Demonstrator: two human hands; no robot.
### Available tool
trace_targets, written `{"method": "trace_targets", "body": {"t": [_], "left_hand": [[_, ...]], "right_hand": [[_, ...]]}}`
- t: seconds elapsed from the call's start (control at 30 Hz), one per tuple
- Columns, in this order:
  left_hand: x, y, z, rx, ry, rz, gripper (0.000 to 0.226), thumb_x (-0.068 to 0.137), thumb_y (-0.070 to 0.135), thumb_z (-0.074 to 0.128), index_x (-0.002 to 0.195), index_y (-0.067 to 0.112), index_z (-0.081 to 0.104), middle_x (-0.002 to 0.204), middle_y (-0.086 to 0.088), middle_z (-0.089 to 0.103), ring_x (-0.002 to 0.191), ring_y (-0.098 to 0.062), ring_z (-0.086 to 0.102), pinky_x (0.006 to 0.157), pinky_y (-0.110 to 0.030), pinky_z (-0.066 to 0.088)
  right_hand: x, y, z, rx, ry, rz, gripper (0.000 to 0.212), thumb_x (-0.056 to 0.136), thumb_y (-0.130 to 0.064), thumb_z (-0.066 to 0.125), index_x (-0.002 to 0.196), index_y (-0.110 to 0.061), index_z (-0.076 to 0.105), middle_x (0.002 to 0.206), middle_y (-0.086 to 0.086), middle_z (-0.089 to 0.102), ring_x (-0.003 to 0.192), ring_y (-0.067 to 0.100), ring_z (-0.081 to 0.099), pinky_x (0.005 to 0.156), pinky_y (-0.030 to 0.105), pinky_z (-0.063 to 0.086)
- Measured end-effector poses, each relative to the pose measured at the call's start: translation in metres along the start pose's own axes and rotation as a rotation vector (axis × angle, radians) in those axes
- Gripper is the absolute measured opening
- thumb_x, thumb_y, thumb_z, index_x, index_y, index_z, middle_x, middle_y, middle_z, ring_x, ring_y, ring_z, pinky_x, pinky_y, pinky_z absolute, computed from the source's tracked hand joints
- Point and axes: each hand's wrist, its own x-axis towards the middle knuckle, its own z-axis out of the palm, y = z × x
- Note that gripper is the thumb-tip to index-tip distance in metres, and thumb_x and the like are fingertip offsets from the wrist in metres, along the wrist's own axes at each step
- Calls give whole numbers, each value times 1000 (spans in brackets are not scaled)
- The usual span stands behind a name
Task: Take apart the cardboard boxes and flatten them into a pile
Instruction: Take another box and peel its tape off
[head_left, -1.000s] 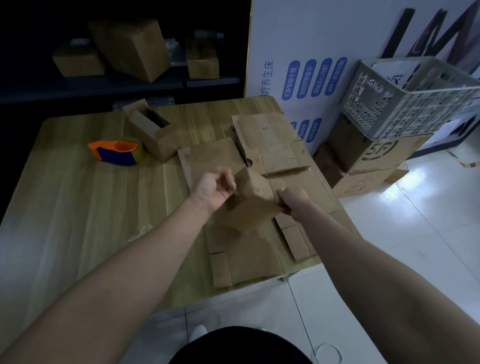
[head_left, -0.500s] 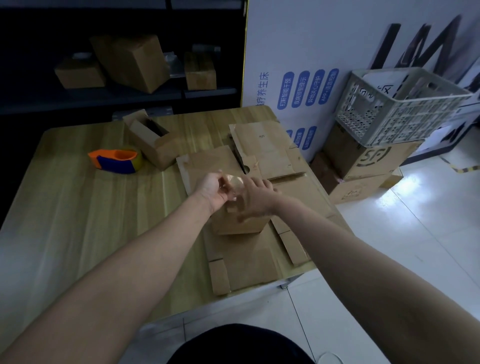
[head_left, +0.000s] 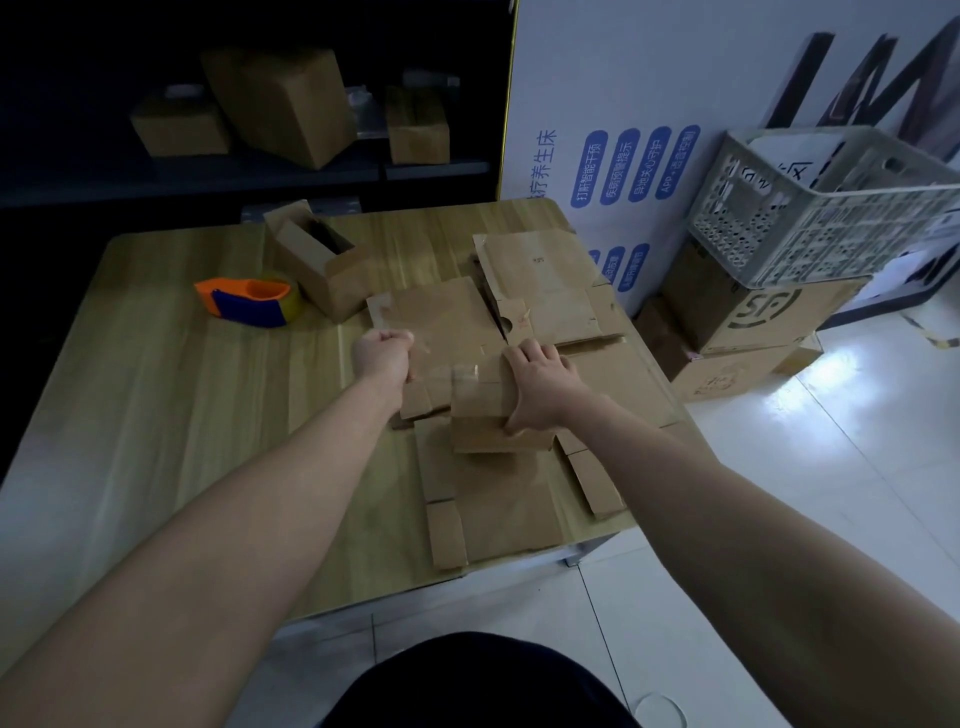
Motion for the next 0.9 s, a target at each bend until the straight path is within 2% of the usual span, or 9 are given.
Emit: {"method": "trace_targets", "body": {"t": [0.07,0.13,0.23,0.33,0.43,0.53,0.63,0.77,0.9], "left_hand": [[-4,1,1,56,-118,106,13,87,10,59,75,14,59,73,-1,55,62,-13,46,56,-23,38],[-10,0,2,203,-208,202,8,84,11,64,78,13,58,81,-1,56,73,-14,49,63,-24,39],[-14,-7,4,602,-137,381,15,84,11,68,90,12,54,94,-2,53,83,-15,48,69,-23,38],[-25,-10,11,678,-118,485,7,87,6,64,85,12,62,86,-4,61,74,-14,52,62,-19,40],[-29,-12,15,664,-177,479,14,91,9,57,92,11,71,93,-6,70,84,-19,63,75,-26,49],[-31,-13,18,649,-285,400,16,89,23,56,97,13,66,98,-4,67,89,-19,61,71,-26,45],[-31,-18,22,752,-271,385,36,77,42,71,94,15,54,100,-2,54,86,-19,54,67,-27,41],[-24,-16,13,773,-197,424,13,87,20,65,80,13,57,94,-8,64,83,-22,59,73,-33,50],[-5,-13,-24,579,20,286,9,88,2,57,83,9,57,90,-9,61,84,-22,60,72,-31,50]], "right_hand": [[-1,-1,-1,-39,10,34,104,63,-43,84,144,-18,25,140,6,31,132,30,28,112,51,26],[-3,2,-2,-83,22,70,103,62,-44,84,143,-18,27,139,6,32,131,30,29,112,51,27],[-6,1,-6,-141,41,85,100,61,-45,83,141,-17,29,138,8,33,129,31,31,111,51,28],[-6,-11,-9,-186,66,81,99,62,-44,82,142,-16,30,141,10,32,131,33,30,112,53,25],[-6,-18,-7,-224,100,101,96,65,-40,80,142,-14,31,144,11,31,133,34,28,113,54,23],[-8,-20,-3,-235,108,110,94,67,-40,79,143,-13,31,145,13,29,134,35,27,113,54,23],[-9,-27,-1,-237,131,85,90,69,-39,77,142,-13,31,145,12,30,133,35,29,111,54,25],[-10,-32,2,-228,110,61,91,69,-40,77,142,-13,30,143,11,30,132,35,29,112,53,24],[-11,-19,-3,-145,133,118,92,66,-40,77,141,-14,31,140,10,33,129,34,32,111,51,25]]}}
